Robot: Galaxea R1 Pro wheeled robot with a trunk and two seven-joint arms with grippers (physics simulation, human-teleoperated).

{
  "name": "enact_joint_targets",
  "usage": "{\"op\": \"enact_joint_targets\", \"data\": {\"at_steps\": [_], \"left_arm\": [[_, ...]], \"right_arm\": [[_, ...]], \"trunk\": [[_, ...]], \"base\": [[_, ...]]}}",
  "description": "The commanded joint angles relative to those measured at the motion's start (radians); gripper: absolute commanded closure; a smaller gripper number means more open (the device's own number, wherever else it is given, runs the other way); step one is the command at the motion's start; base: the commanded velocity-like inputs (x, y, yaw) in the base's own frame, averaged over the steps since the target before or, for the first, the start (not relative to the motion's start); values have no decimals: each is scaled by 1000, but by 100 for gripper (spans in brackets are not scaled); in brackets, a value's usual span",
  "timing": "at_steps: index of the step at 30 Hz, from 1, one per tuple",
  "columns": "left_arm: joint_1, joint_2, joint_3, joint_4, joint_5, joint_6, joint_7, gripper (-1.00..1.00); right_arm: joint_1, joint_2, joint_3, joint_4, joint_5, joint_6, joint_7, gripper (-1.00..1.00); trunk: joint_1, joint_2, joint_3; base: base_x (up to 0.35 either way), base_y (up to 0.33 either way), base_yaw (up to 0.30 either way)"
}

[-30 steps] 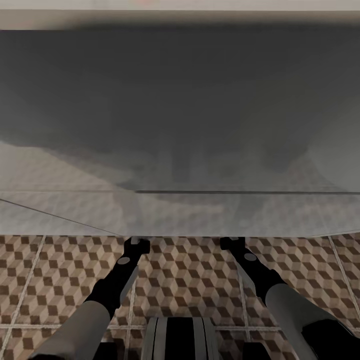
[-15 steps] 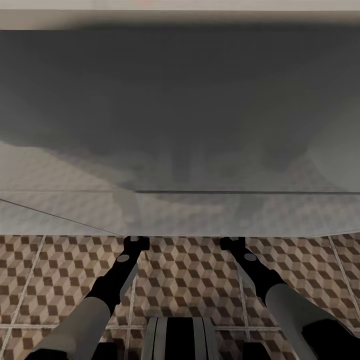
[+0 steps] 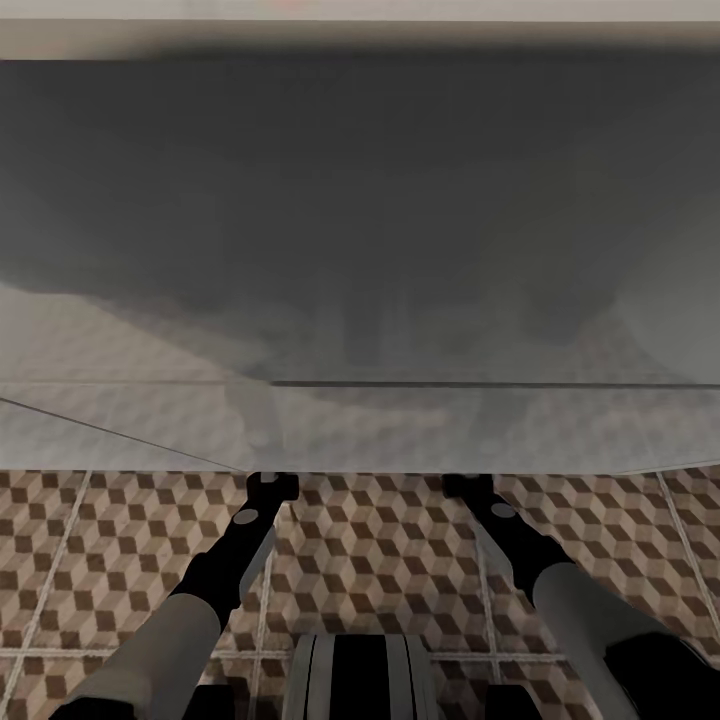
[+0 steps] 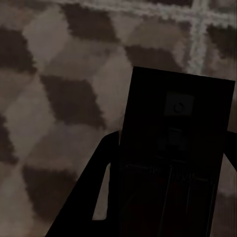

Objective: Take the four mousetraps from the cabinet in the bathroom and place them on the bathroom floor. Make sure all four end up on the same floor surface, and ensure that at least two of them are either under or directly next to the same bathroom sink.

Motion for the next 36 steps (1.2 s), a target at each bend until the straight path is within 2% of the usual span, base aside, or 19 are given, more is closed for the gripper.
{"op": "enact_joint_targets", "data": {"at_steps": [1, 12, 17, 21, 36], "left_arm": [[0, 1, -4, 0, 1, 0, 8, 100], [0, 3, 5, 0, 1, -3, 8, 100], [0, 6, 44, 0, 1, -4, 8, 100], [0, 17, 56, 0, 1, -4, 8, 100], [0, 22, 59, 0, 1, -3, 8, 100]], "right_arm": [[-3, -4, 7, 1, -13, -4, 0, 100], [-9, -12, 6, 2, -11, -9, 0, 100], [-10, -13, 6, 2, -11, -12, 0, 100], [-10, -15, 6, 2, -11, -13, 0, 100], [-10, -15, 6, 3, -11, -13, 0, 100]], "trunk": [[0, 0, 0], [0, 0, 0], [0, 0, 0], [0, 0, 0], [0, 0, 0]], "base": [[0, 0, 0], [0, 0, 0], [0, 0, 0], [0, 0, 0], [0, 0, 0]]}}
